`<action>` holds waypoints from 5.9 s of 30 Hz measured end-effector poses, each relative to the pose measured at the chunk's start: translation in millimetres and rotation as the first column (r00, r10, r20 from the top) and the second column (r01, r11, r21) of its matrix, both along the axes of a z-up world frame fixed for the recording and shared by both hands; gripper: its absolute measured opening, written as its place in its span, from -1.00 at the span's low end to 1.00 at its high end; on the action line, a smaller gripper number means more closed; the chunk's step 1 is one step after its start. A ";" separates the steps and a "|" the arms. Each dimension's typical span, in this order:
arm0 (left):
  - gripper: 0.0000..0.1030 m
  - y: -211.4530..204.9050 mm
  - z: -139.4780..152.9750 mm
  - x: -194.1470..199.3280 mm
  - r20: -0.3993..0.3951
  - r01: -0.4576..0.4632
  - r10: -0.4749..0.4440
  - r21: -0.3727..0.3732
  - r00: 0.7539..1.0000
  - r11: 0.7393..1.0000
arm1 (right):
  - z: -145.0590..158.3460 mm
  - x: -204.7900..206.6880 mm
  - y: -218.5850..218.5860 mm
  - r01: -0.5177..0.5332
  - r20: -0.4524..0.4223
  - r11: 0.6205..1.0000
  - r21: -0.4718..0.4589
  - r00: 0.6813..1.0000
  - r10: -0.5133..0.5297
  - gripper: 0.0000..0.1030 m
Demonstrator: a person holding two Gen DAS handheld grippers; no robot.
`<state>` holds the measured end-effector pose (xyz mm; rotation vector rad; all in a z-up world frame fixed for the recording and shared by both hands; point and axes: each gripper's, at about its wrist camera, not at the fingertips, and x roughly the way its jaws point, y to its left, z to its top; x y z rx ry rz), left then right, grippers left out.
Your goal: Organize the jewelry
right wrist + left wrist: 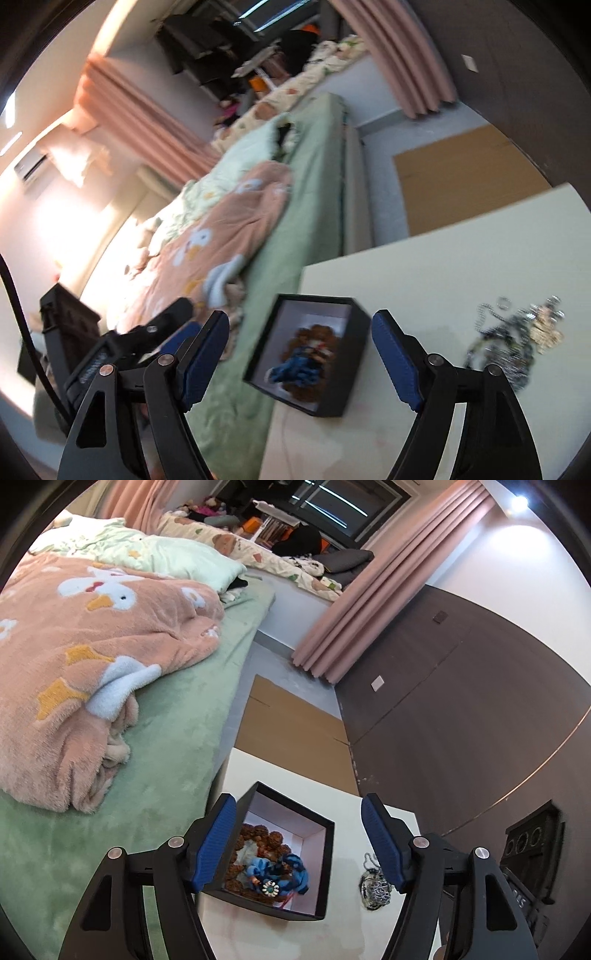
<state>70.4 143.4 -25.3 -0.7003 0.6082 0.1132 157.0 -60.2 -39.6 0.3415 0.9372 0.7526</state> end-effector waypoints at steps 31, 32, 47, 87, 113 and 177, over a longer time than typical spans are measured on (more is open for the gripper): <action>-0.24 -141.6 -31.0 64.6 -0.106 0.313 -0.303 0.103 0.947 0.944 | -14.4 31.5 -173.2 0.314 -0.158 0.922 -0.225 0.922 -0.353 0.54; -0.28 -146.6 -34.8 67.7 -0.118 0.328 -0.316 0.102 0.941 0.939 | -15.2 32.1 -175.7 0.318 -0.159 0.921 -0.226 0.921 -0.356 0.53; -0.41 -199.0 -70.6 95.8 -0.224 0.433 -0.395 0.157 0.891 0.888 | -21.1 41.0 -191.2 0.334 -0.194 0.918 -0.216 0.906 -0.375 0.36; -0.84 -184.0 -78.5 106.8 -0.240 0.426 -0.386 0.143 0.891 0.893 | -80.3 75.6 -132.2 0.164 -0.232 0.916 -0.366 0.937 -0.261 0.13; -0.84 -115.9 3.2 57.5 0.032 0.296 -0.299 0.079 0.954 0.952 | -62.6 69.8 -123.0 0.175 -0.098 0.858 -0.482 0.963 -0.252 -0.37; 0.33 -3.3 1.3 27.0 -0.050 0.003 -0.008 -0.102 0.999 0.995 | -21.4 31.2 -37.3 0.156 -0.111 0.985 -0.074 0.980 -0.164 0.17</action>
